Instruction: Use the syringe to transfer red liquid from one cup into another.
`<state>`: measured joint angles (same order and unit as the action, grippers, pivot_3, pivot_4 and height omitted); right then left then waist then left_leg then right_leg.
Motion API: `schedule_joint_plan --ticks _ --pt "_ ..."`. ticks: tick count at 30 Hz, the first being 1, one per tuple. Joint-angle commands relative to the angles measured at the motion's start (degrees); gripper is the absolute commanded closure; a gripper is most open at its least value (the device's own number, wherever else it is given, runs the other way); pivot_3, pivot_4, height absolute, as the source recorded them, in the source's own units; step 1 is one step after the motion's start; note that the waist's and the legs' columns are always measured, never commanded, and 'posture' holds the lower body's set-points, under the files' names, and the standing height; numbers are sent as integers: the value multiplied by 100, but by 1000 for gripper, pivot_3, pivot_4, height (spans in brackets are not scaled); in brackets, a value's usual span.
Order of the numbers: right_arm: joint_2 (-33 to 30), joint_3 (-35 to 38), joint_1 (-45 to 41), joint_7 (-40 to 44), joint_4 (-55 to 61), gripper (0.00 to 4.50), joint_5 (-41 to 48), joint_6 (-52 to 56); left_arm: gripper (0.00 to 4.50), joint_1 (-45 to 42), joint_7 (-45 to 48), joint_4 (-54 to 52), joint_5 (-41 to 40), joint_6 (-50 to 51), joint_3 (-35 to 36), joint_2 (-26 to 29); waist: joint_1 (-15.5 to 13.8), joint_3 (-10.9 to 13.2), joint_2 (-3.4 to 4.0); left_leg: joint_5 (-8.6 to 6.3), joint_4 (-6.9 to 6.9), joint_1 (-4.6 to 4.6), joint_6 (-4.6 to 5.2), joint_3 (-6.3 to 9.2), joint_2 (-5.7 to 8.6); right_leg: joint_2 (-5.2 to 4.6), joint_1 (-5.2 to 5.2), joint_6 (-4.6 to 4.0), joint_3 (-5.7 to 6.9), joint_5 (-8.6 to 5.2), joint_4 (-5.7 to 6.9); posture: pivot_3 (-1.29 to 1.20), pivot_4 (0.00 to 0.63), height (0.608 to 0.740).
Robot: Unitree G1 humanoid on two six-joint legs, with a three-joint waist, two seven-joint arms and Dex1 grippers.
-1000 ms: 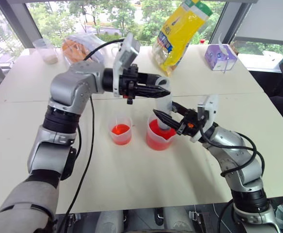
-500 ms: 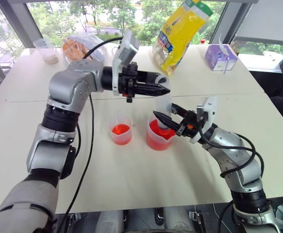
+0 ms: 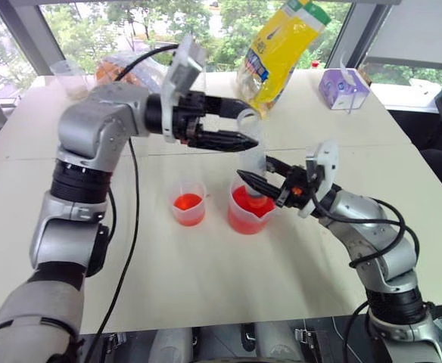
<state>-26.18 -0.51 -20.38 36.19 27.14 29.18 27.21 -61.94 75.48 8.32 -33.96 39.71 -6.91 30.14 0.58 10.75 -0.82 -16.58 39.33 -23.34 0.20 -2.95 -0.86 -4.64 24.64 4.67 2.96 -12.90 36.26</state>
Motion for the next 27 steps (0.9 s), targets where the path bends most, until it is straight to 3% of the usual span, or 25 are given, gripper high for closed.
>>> schedule_joint_plan --ticks 1,8,13,17,21,27 --pt "-64 245 -153 -66 382 3080 242 63 28 30 80 -137 -87 -24 251 159 -4 0 0 0 0 0 0 0 0 0 0 0 0 0 0 0 150 740" --pt "113 303 -350 -228 379 3080 585 297 28 -99 10 22 -282 178 740 559 4 0 0 0 0 -1 0 0 0 0 0 0 1 0 0 0 150 740" --pt "243 289 -1080 -236 275 3080 1040 608 28 -177 36 -10 -486 387 1126 950 20 1 1 1 0 0 -1 1 -6 2 4 0 0 0 5 0 150 740" --pt "698 132 -2001 -134 -235 3080 1478 761 28 -234 -42 -43 -619 526 1413 1296 18 1 1 1 0 1 -2 1 -7 0 4 0 0 0 10 0 150 740" --pt "1274 -192 -2426 110 -955 3080 1353 527 28 -194 -198 -278 -837 733 1661 1498 18 1 1 1 1 1 -2 1 -7 0 4 -1 0 0 12 0 150 740" --pt "1796 -700 -2278 625 -1888 3080 776 -185 28 -122 -532 -595 -1152 1081 1919 1661 11 0 1 1 1 -2 -2 0 -5 -8 3 0 0 0 10 0 150 740"
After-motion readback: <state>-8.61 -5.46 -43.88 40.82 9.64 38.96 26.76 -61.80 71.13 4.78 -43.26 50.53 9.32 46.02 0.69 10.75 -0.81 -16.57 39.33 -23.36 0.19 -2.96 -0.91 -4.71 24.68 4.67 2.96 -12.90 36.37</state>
